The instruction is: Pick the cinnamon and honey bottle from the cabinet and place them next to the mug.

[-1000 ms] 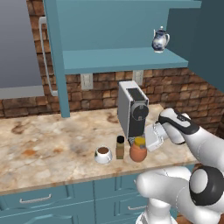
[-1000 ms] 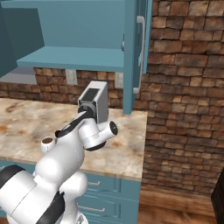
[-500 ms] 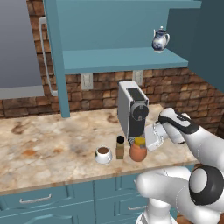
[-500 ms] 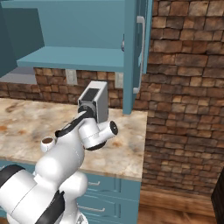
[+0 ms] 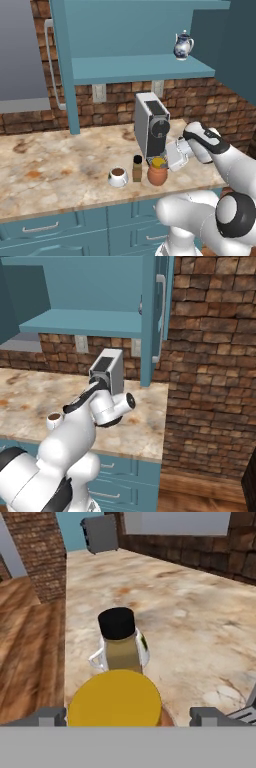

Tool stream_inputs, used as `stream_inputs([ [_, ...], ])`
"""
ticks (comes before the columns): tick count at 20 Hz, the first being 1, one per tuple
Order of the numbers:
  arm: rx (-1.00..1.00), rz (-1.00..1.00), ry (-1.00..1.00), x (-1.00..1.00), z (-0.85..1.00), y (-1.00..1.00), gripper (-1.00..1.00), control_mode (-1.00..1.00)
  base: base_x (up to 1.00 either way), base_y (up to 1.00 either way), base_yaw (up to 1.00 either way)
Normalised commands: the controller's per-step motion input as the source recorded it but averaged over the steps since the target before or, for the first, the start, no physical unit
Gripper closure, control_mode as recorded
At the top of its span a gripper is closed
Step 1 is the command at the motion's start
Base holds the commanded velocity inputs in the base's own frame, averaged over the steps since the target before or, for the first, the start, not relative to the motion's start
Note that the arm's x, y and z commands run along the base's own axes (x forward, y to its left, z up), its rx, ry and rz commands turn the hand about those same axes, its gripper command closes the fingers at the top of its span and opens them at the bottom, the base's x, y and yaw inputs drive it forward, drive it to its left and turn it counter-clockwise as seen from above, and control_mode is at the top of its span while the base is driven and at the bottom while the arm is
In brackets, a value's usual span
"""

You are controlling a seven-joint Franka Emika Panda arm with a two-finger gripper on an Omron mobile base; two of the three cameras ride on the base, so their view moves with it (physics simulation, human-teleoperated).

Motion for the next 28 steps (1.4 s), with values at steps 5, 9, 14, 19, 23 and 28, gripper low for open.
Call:
stream_inputs([
  [5,0.0,0.0,0.0,-0.11,0.26,0.04,-1.0,-1.0,0.0,0.0,0.0],
  [9,0.0,0.0,0.0,-0.37,0.29,0.13,-1.0,-1.0,0.0,0.0,0.0],
  [14,0.0,-0.04,-0.02,-0.63,0.27,0.19,-1.0,-1.0,0.0,0.0,0.0],
  [19,0.0,-0.11,-0.06,-0.61,0.25,0.16,-1.0,-1.0,0.0,0.0,0.0],
  [23,0.0,-0.21,-0.04,-0.58,0.37,0.16,-1.0,-1.0,0.0,0.0,0.0],
  [28,0.02,-0.32,0.0,-0.32,0.57,0.03,-1.0,-1.0,0.0,0.0,0.0],
])
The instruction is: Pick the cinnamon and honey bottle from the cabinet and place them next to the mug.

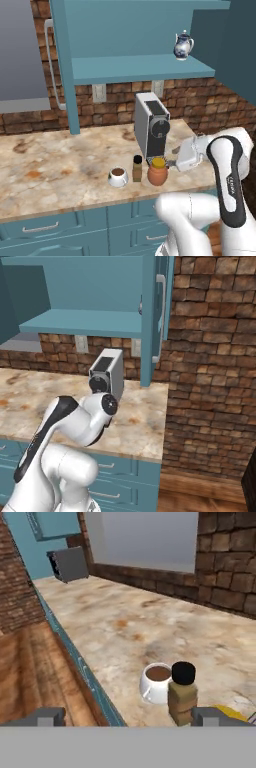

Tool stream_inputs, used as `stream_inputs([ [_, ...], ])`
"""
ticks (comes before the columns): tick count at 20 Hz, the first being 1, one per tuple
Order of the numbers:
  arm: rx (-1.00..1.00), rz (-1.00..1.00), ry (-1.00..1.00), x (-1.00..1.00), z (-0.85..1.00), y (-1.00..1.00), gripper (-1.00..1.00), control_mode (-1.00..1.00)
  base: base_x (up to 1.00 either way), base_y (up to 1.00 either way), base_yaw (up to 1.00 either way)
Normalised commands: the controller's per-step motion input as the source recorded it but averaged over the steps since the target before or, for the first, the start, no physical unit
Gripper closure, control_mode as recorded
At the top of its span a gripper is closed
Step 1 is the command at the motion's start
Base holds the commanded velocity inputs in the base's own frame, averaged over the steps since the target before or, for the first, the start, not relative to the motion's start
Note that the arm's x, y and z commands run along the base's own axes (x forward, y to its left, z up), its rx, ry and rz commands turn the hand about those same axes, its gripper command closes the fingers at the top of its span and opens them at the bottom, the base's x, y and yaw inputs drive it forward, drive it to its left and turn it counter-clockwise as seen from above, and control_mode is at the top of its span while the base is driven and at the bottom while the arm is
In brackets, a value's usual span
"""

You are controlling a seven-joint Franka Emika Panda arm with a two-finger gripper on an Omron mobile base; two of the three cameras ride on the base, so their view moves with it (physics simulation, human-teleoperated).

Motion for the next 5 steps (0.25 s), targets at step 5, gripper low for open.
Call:
stream_inputs([
  [5,0.01,-0.33,0.09,-0.21,0.77,0.0,-1.0,-1.0,0.0,0.0,0.0],
])
